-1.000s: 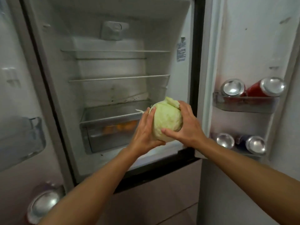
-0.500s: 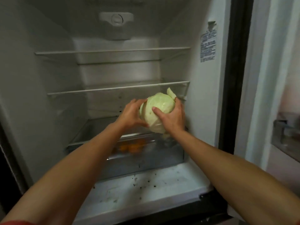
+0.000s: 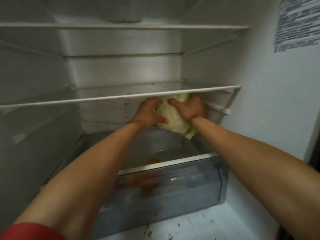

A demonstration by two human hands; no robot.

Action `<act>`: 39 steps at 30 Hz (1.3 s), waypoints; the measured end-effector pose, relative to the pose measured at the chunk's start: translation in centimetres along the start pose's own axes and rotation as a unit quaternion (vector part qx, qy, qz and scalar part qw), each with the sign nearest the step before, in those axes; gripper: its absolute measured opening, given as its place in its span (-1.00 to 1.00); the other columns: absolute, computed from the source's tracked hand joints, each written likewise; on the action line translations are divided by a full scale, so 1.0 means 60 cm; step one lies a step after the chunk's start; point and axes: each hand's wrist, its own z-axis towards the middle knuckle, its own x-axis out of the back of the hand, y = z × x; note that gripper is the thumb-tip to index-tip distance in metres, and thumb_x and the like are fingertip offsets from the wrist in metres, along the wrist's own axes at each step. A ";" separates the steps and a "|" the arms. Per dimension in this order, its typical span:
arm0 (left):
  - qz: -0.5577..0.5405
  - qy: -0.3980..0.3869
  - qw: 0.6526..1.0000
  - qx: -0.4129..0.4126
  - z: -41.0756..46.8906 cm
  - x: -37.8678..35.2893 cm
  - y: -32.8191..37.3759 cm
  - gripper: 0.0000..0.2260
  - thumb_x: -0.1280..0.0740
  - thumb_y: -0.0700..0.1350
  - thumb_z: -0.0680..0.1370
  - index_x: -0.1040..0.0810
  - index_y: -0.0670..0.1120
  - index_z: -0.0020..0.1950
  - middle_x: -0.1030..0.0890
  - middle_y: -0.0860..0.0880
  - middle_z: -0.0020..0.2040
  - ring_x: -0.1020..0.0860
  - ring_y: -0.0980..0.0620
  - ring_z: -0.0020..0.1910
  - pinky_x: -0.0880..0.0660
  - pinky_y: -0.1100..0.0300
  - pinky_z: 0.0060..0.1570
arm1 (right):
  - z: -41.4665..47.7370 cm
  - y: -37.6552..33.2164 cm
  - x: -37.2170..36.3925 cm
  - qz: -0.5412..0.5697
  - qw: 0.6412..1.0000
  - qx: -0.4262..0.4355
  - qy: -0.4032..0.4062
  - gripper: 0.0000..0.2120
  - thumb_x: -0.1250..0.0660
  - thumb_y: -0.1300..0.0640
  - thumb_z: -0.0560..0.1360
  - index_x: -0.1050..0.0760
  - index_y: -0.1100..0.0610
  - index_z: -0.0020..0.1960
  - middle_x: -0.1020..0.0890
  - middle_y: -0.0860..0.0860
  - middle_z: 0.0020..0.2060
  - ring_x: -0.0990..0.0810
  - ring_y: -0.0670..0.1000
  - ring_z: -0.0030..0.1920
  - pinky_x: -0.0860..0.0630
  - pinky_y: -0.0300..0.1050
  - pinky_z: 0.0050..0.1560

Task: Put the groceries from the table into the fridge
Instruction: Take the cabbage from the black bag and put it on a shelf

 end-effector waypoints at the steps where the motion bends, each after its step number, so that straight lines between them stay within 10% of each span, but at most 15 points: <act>1: -0.021 0.001 1.000 0.003 0.011 -0.003 -0.012 -0.17 -0.67 -0.01 0.11 -0.48 -0.12 0.32 -0.54 -0.06 0.22 -0.53 0.00 0.17 -0.43 0.21 0.19 | 0.013 0.002 -0.008 -0.019 1.000 0.008 -0.017 -0.18 -0.38 -0.45 0.06 -0.55 0.03 0.17 -0.65 0.03 0.10 -0.62 0.09 0.09 -0.57 -0.01 0.06; 9: -0.104 -0.023 0.993 0.053 0.073 -0.046 -0.085 -0.19 -0.65 0.02 0.16 -0.47 -0.11 0.35 -0.55 -0.06 0.24 -0.51 0.03 0.19 -0.44 0.23 0.12 | 0.102 0.033 -0.066 -0.188 0.976 0.059 -0.093 -0.32 -0.28 -0.41 0.39 -0.47 0.04 0.30 -0.54 0.08 0.27 -0.51 0.13 0.27 -0.40 -0.11 0.13; 17: -0.100 0.006 0.991 0.093 0.072 -0.062 -0.084 -0.41 -0.47 0.10 0.43 -0.42 -0.08 0.39 -0.47 0.01 0.27 -0.45 0.06 0.24 -0.39 0.24 0.15 | 0.125 0.040 -0.102 -0.307 0.934 0.183 0.000 -0.35 0.08 -0.29 0.52 -0.50 0.15 0.23 -0.59 0.20 0.15 -0.55 0.25 0.15 -0.45 0.09 0.14; 23: -0.076 0.045 0.991 0.105 0.070 -0.076 -0.071 -0.49 -0.38 0.16 0.49 -0.46 -0.09 0.33 -0.54 -0.12 0.24 -0.53 -0.09 0.17 -0.48 0.03 0.18 | 0.129 0.054 -0.090 -0.271 0.931 0.238 0.061 -0.58 -0.24 -0.08 0.54 -0.57 0.25 -0.26 -0.63 0.23 -0.37 -0.63 0.22 -0.34 -0.52 -0.03 -0.34; 28: -0.349 -0.014 0.902 0.253 0.057 -0.086 -0.053 -0.45 -0.36 0.03 0.54 -0.29 -0.17 0.43 -0.49 -0.10 0.24 -0.57 -0.04 0.00 -0.59 -0.01 -0.04 | 0.098 0.082 -0.076 -0.248 0.952 0.167 -0.063 -0.49 -0.17 -0.13 0.59 -0.41 0.24 0.33 -0.55 0.26 0.21 -0.51 0.26 0.20 -0.45 0.07 0.19; 39: -0.222 -0.018 0.945 0.241 0.048 -0.062 -0.047 -0.48 -0.32 0.09 0.55 -0.36 -0.11 0.44 -0.49 -0.13 0.30 -0.56 -0.12 0.03 -0.58 0.07 -0.25 | 0.078 0.078 -0.065 -0.299 0.942 0.127 -0.083 -0.48 -0.01 -0.17 0.62 -0.22 0.05 0.50 -0.42 0.21 0.37 -0.40 0.25 0.33 -0.34 0.09 0.29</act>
